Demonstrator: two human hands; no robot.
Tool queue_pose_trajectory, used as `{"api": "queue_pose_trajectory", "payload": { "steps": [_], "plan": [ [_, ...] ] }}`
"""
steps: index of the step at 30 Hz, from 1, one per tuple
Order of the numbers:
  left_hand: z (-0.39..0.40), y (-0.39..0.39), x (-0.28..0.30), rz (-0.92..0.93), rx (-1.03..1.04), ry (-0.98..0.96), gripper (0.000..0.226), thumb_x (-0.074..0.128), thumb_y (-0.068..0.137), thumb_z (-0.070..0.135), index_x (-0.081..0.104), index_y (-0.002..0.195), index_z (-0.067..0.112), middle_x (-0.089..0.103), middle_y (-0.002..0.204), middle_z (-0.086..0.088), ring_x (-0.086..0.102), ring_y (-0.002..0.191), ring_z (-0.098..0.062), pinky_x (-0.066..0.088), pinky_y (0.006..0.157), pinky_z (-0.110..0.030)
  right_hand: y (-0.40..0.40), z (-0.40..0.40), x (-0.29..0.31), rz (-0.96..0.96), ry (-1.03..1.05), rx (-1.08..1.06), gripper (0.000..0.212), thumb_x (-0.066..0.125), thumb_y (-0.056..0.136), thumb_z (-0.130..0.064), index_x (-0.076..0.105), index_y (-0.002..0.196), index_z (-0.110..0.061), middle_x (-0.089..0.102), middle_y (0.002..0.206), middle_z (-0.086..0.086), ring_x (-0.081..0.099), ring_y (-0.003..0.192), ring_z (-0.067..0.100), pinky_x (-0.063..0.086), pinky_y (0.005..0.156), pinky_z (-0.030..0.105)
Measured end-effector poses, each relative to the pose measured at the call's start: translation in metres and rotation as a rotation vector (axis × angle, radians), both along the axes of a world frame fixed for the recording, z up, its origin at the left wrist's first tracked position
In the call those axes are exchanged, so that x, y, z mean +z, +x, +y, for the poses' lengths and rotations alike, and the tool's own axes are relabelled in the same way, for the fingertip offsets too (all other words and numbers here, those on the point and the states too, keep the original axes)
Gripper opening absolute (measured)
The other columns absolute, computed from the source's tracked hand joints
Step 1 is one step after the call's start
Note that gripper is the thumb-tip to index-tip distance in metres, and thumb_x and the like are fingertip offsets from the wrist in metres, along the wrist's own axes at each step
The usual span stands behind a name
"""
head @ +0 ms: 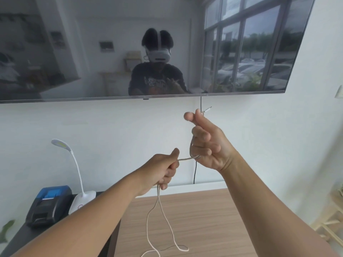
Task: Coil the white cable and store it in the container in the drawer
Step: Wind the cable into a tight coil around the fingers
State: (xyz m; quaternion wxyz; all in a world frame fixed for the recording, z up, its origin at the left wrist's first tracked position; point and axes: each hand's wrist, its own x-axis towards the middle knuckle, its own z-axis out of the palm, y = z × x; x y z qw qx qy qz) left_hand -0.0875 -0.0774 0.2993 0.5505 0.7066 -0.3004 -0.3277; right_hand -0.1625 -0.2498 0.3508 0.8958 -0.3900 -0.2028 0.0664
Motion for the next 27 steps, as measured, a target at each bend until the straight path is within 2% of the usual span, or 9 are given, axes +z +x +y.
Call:
{"api": "queue_pose_trajectory", "payload": {
  "steps": [6, 9, 12, 14, 17, 19, 22, 25, 27],
  "plan": [
    [0.0, 0.018, 0.026, 0.144, 0.013, -0.007, 0.051, 0.049, 0.098, 0.06, 0.055, 0.061, 0.024, 0.026, 0.055, 0.007, 0.022, 0.043, -0.012, 0.034, 0.045, -0.025, -0.008, 0.007, -0.025, 0.054, -0.539, -0.028, 0.045, 0.049, 0.102, -0.053, 0.071, 0.097, -0.014, 0.069, 0.061, 0.005, 0.044, 0.028, 0.006, 0.043, 0.033, 0.018],
    [-0.007, 0.023, 0.041, 0.02, 0.038, 0.064, 0.052, 0.048, 0.099, 0.059, 0.064, 0.067, 0.022, 0.035, 0.047, 0.008, 0.023, 0.038, -0.009, 0.03, 0.041, -0.022, -0.006, 0.006, -0.038, 0.13, -0.621, -0.135, 0.055, 0.037, 0.107, -0.052, 0.076, 0.107, -0.013, 0.077, 0.095, 0.015, 0.072, 0.061, 0.02, 0.052, 0.042, 0.024],
    [-0.009, 0.027, 0.053, -0.113, 0.079, 0.153, 0.043, 0.048, 0.101, 0.054, 0.064, 0.096, 0.014, 0.035, 0.047, 0.012, 0.024, 0.038, -0.008, 0.029, 0.041, -0.022, 0.002, 0.002, -0.051, 0.194, -0.578, -0.132, 0.062, 0.036, 0.108, -0.051, 0.066, 0.125, 0.0, 0.069, 0.127, 0.024, 0.07, 0.113, 0.036, 0.064, 0.073, 0.039],
    [-0.011, 0.029, 0.06, -0.186, 0.077, 0.187, 0.043, 0.047, 0.102, 0.052, 0.064, 0.102, 0.013, 0.035, 0.048, 0.014, 0.026, 0.039, -0.008, 0.031, 0.04, -0.021, 0.007, 0.0, -0.06, 0.239, -0.57, -0.148, 0.063, 0.038, 0.107, -0.052, 0.057, 0.138, 0.0, 0.066, 0.135, 0.021, 0.064, 0.125, 0.036, 0.059, 0.093, 0.047],
    [-0.02, 0.021, 0.065, -0.314, 0.031, 0.206, 0.04, 0.042, 0.104, 0.045, 0.066, 0.1, 0.014, 0.045, 0.051, 0.015, 0.034, 0.036, -0.006, 0.033, 0.041, -0.022, 0.008, -0.001, -0.071, 0.232, -0.556, -0.196, 0.055, 0.029, 0.108, -0.057, 0.047, 0.151, -0.027, 0.061, 0.146, 0.0, 0.059, 0.133, 0.026, 0.038, 0.114, 0.047],
    [-0.025, 0.012, 0.061, -0.423, 0.014, 0.228, 0.038, 0.04, 0.104, 0.041, 0.066, 0.097, 0.015, 0.058, 0.058, 0.014, 0.04, 0.036, -0.003, 0.034, 0.041, -0.021, 0.011, -0.001, -0.076, 0.22, -0.442, -0.229, 0.052, 0.025, 0.109, -0.055, 0.047, 0.15, -0.033, 0.06, 0.147, -0.002, 0.055, 0.137, 0.023, 0.024, 0.119, 0.045],
    [-0.031, 0.002, 0.049, -0.584, 0.038, 0.236, 0.033, 0.039, 0.104, 0.038, 0.064, 0.091, 0.019, 0.062, 0.06, 0.015, 0.051, 0.041, 0.003, 0.036, 0.038, -0.017, 0.014, -0.003, -0.08, 0.223, -0.25, -0.266, 0.053, 0.024, 0.11, -0.047, 0.058, 0.14, -0.018, 0.07, 0.133, 0.003, 0.057, 0.135, 0.022, 0.018, 0.121, 0.041],
    [-0.031, -0.002, 0.038, -0.65, 0.096, 0.15, 0.034, 0.04, 0.105, 0.036, 0.063, 0.089, 0.018, 0.058, 0.057, 0.015, 0.056, 0.048, 0.005, 0.038, 0.043, -0.017, 0.016, -0.002, -0.078, 0.232, -0.227, -0.317, 0.057, 0.024, 0.11, -0.047, 0.076, 0.116, -0.024, 0.075, 0.106, -0.007, 0.068, 0.117, 0.014, 0.029, 0.11, 0.039],
    [-0.03, -0.005, 0.031, -0.652, 0.104, 0.124, 0.035, 0.04, 0.106, 0.036, 0.062, 0.087, 0.017, 0.057, 0.059, 0.011, 0.048, 0.04, 0.004, 0.034, 0.039, -0.015, 0.017, -0.003, -0.073, 0.231, -0.144, -0.356, 0.056, 0.025, 0.111, -0.046, 0.071, 0.128, -0.018, 0.072, 0.116, -0.001, 0.069, 0.103, 0.017, 0.043, 0.1, 0.037]
  ]
}}
